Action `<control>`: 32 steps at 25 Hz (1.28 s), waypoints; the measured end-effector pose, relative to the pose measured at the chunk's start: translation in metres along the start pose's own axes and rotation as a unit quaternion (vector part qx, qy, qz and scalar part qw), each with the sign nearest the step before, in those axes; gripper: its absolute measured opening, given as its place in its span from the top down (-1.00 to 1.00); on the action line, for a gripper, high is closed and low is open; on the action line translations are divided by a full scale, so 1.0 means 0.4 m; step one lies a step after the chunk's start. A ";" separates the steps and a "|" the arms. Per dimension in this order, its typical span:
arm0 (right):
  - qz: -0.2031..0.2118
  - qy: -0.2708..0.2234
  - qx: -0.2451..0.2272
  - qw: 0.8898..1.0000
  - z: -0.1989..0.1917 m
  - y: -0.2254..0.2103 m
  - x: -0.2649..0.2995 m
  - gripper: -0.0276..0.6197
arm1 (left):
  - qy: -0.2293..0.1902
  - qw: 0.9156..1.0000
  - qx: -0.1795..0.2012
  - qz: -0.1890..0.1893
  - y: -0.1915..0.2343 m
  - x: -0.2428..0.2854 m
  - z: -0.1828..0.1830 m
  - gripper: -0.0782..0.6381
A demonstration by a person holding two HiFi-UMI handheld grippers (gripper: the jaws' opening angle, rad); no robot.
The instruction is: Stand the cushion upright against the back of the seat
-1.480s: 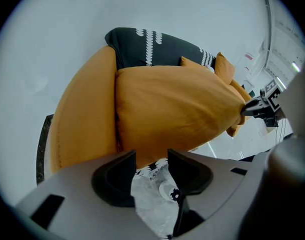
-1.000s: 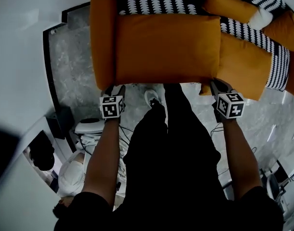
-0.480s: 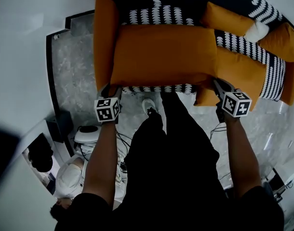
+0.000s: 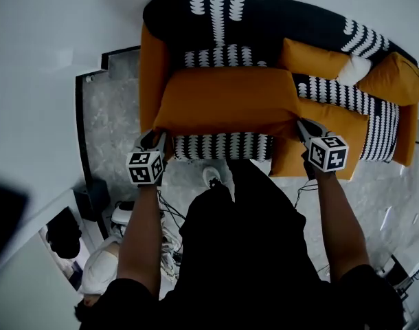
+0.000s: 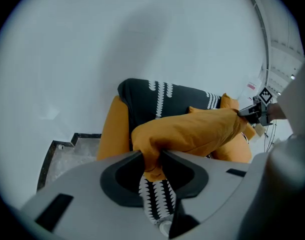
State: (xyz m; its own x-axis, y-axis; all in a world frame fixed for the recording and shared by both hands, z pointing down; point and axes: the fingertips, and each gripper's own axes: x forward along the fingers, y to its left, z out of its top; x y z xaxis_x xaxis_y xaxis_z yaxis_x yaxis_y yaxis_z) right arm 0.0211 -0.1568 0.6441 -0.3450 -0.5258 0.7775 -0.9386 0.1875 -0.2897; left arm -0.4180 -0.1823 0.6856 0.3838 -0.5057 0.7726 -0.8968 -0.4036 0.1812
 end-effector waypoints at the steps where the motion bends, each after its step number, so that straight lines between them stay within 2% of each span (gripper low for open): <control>1: -0.001 -0.002 -0.003 1.000 0.021 -0.006 0.001 0.77 | -0.003 1.000 0.004 0.003 -0.001 0.000 0.027 0.46; 9: 0.001 -0.029 -0.022 0.999 0.206 -0.057 0.035 0.78 | -0.050 0.998 0.021 0.027 0.021 0.017 0.267 0.55; 13: 0.013 -0.042 -0.015 0.999 0.300 -0.073 0.068 0.78 | -0.083 0.996 0.001 0.037 0.055 0.022 0.387 0.57; 16: 0.020 -0.055 -0.019 0.998 0.372 -0.077 0.088 0.78 | -0.092 0.995 -0.010 0.048 0.082 0.033 0.455 0.58; 21: 0.019 -0.069 -0.023 0.997 0.483 -0.127 0.143 0.78 | -0.099 0.993 0.006 0.056 0.093 0.072 0.544 0.58; 27: 0.013 -0.026 -0.027 0.999 0.510 -0.207 0.266 0.78 | -0.074 0.994 -0.031 0.070 0.113 0.182 0.576 0.58; 32: -0.012 -0.046 -0.067 0.997 0.578 -0.236 0.307 0.77 | -0.065 0.994 -0.004 0.089 0.126 0.252 0.623 0.58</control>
State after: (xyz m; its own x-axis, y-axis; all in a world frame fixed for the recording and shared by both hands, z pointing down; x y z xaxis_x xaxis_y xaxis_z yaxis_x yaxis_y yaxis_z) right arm 0.0687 -0.4308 0.6379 -0.3256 -0.6039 0.7275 -0.9413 0.2798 -0.1890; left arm -0.3696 -0.4439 0.6210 0.2439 -0.6631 0.7077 -0.9545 -0.2934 0.0541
